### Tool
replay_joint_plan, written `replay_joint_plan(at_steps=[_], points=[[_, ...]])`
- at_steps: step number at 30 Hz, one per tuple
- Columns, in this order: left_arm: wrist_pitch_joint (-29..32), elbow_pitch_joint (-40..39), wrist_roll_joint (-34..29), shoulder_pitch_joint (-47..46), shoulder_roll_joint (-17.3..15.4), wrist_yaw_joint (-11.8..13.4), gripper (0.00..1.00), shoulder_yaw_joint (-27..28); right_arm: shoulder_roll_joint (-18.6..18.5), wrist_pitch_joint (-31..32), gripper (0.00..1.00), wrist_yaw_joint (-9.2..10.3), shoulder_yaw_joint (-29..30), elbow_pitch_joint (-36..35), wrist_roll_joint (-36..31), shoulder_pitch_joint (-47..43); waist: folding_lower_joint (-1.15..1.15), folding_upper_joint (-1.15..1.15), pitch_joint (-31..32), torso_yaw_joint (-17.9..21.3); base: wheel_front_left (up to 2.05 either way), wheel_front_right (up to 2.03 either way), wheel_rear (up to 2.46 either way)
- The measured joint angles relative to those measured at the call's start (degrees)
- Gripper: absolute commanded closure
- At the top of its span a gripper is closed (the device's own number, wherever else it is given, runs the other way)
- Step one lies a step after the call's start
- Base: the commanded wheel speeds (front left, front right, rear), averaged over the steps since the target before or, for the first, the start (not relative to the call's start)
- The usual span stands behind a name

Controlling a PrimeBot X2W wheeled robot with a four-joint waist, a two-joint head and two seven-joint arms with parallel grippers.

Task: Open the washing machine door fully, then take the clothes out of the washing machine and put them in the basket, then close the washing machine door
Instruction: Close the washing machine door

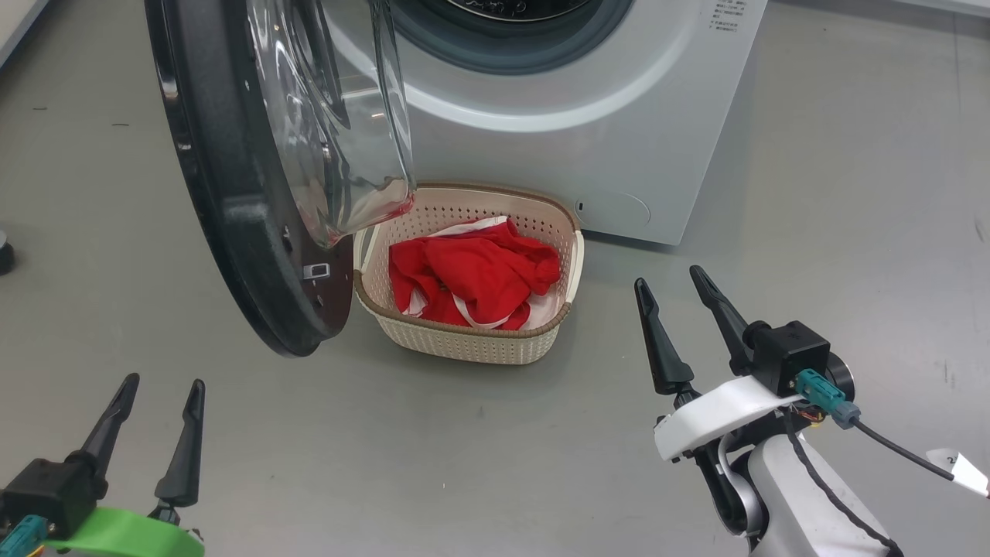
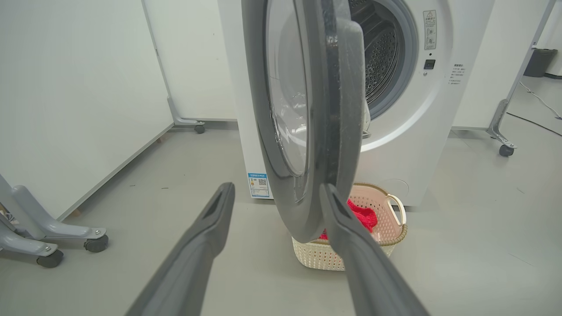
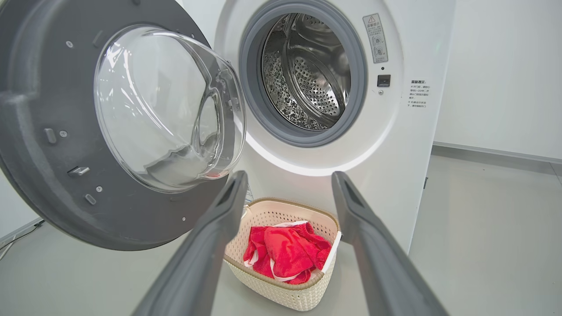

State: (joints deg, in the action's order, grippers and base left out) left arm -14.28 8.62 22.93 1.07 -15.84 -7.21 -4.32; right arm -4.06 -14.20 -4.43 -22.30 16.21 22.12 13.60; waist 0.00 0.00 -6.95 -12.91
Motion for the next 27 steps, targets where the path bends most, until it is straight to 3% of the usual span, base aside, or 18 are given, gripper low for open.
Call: replay_joint_plan(at_steps=[20, 21, 22, 23, 27], points=[[0.0, 0.05, 0.0, -0.19, 0.13, 0.0, 0.0, 0.16, 0.05, 0.0, 0.0, 0.0, 0.3, -0.36, -0.01, -0.03, 0.0, 0.0, -0.21, -0.07, 0.0, 0.0, 0.0], [-0.01, 0.07, 0.02, -0.19, 0.13, 0.0, 0.12, 0.04, 0.07, 0.0, 0.0, 0.0, 0.3, -0.38, -0.01, -0.03, 0.0, 0.0, -0.22, -0.07, 0.0, 0.0, 0.0], [-0.01, 0.09, 0.02, -0.19, 0.14, 0.0, 0.68, -0.08, 0.08, 0.0, 0.0, 0.0, 0.3, -0.38, -0.02, -0.03, 0.0, 0.0, -0.24, -0.07, 0.0, 0.0, 0.0], [-0.04, 0.14, 0.03, -0.19, 0.13, 0.0, 1.0, -0.25, 0.09, 0.0, 0.0, 0.0, 0.3, -0.38, -0.01, -0.03, 0.0, 0.0, -0.25, -0.06, 0.0, 0.0, 0.0], [-0.16, 0.52, 0.26, -0.18, 0.02, -0.09, 1.0, -1.6, 0.18, 0.0, 0.0, 0.0, 0.29, -0.4, -0.02, -0.04, 0.0, 0.0, -0.38, 0.01, 0.0, 0.0, 0.0]])
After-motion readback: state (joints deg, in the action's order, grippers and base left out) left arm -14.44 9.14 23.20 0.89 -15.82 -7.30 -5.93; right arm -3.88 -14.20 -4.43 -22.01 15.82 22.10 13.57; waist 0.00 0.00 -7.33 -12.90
